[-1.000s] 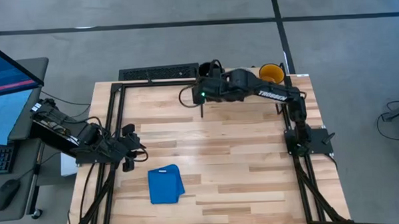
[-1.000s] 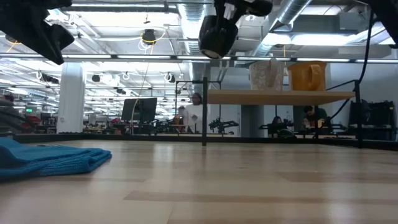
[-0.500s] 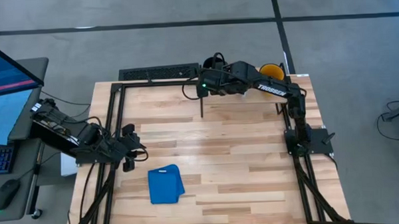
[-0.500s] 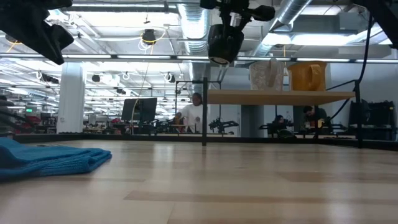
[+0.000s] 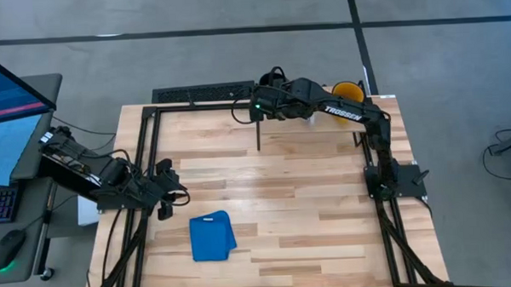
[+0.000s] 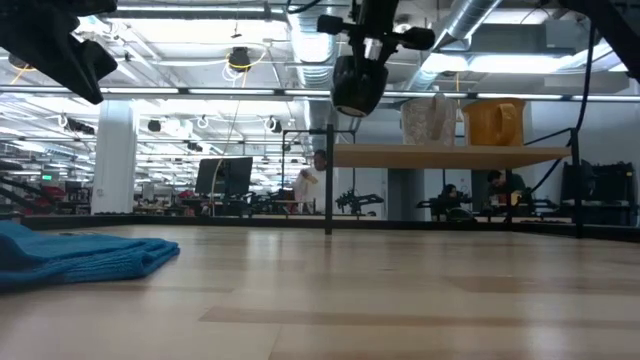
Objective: Stack small to large cups/mugs on shelf
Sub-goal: Put the black mug on the shelf
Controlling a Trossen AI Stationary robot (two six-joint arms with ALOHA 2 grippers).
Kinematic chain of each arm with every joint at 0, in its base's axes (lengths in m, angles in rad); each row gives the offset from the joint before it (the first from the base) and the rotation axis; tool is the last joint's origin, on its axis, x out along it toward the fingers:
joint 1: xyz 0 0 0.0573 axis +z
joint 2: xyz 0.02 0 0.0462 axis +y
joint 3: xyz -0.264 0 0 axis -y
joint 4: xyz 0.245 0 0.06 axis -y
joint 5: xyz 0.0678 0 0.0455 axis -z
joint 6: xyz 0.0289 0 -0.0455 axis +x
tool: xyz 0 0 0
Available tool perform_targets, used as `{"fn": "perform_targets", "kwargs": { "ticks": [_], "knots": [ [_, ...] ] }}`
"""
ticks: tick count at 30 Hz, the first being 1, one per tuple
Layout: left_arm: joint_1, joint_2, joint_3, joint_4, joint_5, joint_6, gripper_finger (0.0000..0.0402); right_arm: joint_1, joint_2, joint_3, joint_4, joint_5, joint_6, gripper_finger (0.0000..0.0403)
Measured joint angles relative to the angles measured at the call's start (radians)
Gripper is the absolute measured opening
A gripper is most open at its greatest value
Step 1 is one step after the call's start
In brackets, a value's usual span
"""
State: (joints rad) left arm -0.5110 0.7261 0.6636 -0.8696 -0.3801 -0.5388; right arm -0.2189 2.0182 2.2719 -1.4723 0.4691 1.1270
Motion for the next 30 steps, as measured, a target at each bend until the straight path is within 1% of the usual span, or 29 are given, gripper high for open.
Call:
{"fn": "perform_targets", "kwargs": {
  "ticks": [8, 25, 27, 30],
  "knots": [
    [0.000, 0.000, 0.000, 0.000, 0.000, -0.001, 0.0082, -0.021, 0.001, -0.020, -0.019, -0.016, -0.001, 0.0080],
    [0.000, 0.000, 0.000, 0.000, -0.001, -0.001, 0.0082, -0.019, 0.001, -0.020, -0.015, -0.023, 0.024, 0.0080],
    [0.000, 0.000, 0.000, 0.000, -0.001, -0.001, 0.0082, -0.019, 0.021, -0.016, -0.016, -0.020, 0.026, 0.0080],
    [0.000, 0.000, 0.000, 0.000, -0.001, -0.001, 0.0082, -0.019, 0.048, -0.020, -0.060, -0.043, 0.041, 0.0080]
  ]
}}
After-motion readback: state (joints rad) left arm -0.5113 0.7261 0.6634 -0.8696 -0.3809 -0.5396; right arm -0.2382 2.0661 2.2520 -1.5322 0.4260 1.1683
